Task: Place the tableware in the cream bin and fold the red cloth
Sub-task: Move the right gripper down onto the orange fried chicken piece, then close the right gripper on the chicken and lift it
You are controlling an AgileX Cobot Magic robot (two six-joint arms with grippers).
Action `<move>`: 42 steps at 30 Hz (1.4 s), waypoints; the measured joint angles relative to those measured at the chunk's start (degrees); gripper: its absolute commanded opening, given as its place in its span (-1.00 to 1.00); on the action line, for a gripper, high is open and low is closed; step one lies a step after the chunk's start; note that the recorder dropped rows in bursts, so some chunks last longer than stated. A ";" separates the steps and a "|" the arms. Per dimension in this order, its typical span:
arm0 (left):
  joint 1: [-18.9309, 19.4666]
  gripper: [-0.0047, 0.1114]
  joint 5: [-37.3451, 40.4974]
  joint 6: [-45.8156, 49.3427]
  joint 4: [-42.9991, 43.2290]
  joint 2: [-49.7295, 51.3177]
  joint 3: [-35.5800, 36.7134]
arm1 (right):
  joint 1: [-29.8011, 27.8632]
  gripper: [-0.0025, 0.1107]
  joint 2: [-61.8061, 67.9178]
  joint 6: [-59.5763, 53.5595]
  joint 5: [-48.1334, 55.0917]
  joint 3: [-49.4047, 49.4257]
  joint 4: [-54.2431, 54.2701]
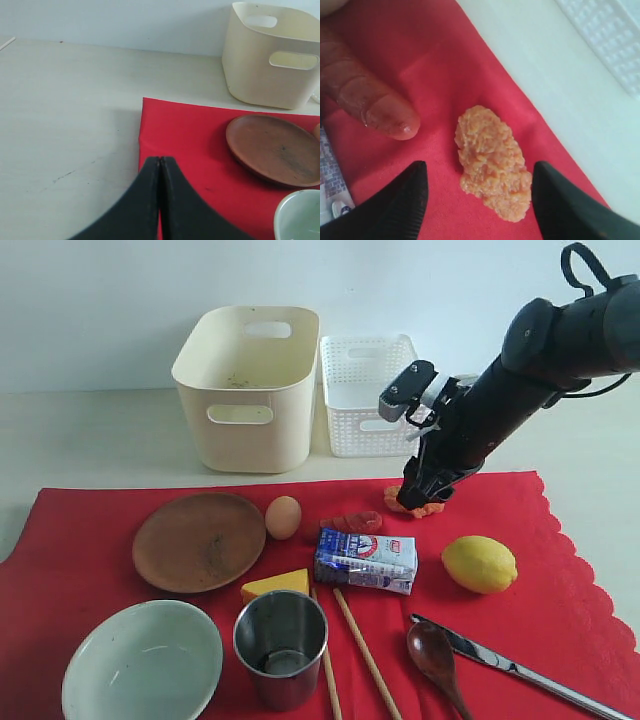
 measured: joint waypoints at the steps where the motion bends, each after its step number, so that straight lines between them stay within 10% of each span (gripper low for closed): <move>1: 0.00 -0.92 0.00 0.00 0.00 0.00 0.00 | 0.00 0.09 0.40 0.00 -0.10 -0.12 0.00; 10: 0.00 -0.92 0.00 0.00 0.00 0.00 0.00 | 0.00 -0.03 3.29 -0.41 -1.54 -0.22 -0.49; 19: 0.00 -0.92 0.00 0.00 0.00 0.00 0.00 | 0.00 -0.96 3.64 -0.78 -2.06 -0.68 -1.34; 27: 0.00 -0.92 0.00 0.00 0.00 0.00 0.00 | 0.00 -0.82 3.64 2.89 -1.95 -0.72 -1.46; 35: 0.00 -0.92 0.00 0.00 0.00 0.00 0.00 | 0.00 0.29 3.86 7.38 -1.54 -0.72 -1.46; 42: 0.00 -0.92 0.00 0.00 0.00 0.00 0.00 | 0.00 0.04 4.09 8.13 -1.10 -0.72 -1.46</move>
